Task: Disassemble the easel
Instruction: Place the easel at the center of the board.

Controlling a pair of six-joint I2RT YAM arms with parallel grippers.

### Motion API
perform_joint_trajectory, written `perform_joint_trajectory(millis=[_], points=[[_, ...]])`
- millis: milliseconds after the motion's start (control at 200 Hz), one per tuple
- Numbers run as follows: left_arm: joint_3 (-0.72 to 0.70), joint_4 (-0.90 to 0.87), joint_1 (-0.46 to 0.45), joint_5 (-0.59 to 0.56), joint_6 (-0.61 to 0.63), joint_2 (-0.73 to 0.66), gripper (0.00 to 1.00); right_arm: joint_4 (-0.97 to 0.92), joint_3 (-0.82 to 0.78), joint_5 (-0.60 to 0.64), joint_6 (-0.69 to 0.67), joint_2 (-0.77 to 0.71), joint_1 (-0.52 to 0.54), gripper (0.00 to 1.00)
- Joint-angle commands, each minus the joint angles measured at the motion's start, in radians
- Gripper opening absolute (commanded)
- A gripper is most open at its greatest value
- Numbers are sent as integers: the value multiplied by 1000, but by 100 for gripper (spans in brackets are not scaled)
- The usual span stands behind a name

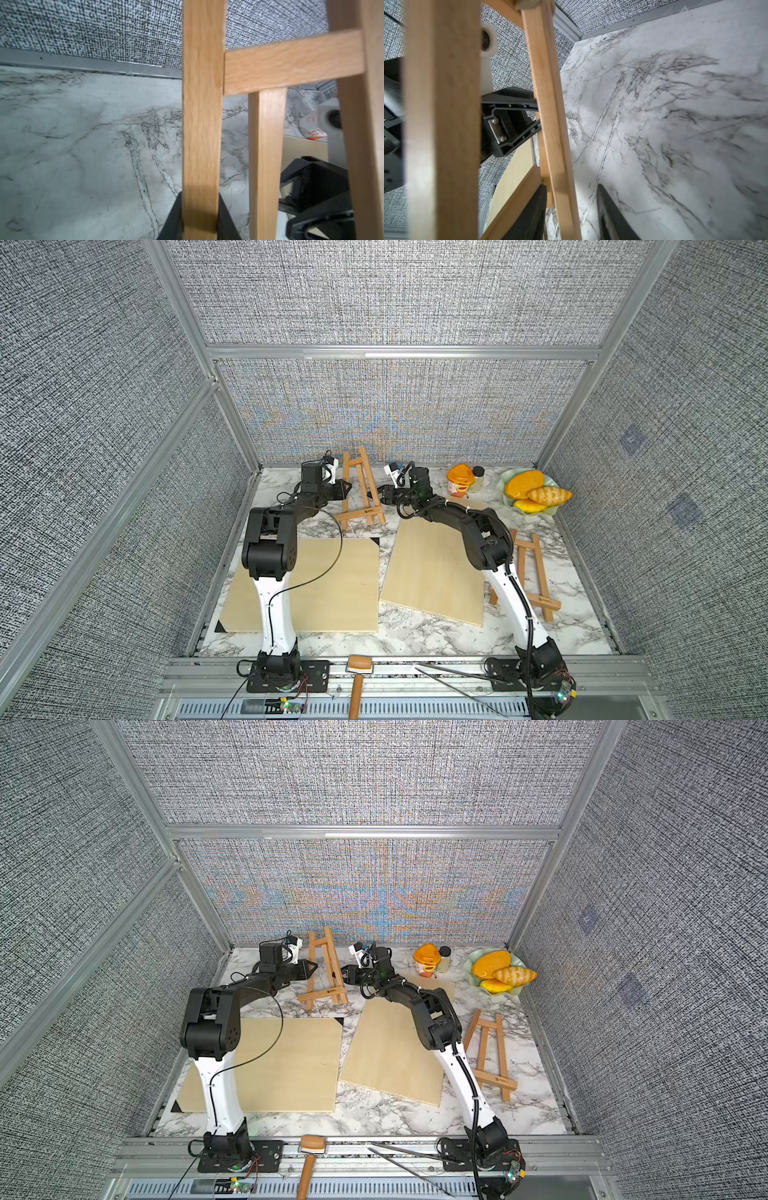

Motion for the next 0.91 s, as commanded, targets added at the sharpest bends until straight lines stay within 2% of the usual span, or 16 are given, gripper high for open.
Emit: perform_joint_trajectory(millis=[0, 180, 480, 900], points=[[35, -47, 3, -45, 14, 35, 0, 2, -22, 25, -27, -11, -13, 42], [97, -98, 2, -60, 22, 92, 0, -134, -97, 147, -154, -90, -35, 42], [180, -181, 2, -92, 45, 162, 0, -274, -204, 315, -287, -230, -50, 42], [191, -192, 1, -111, 32, 161, 15, -303, -291, 355, -349, -347, -41, 42]])
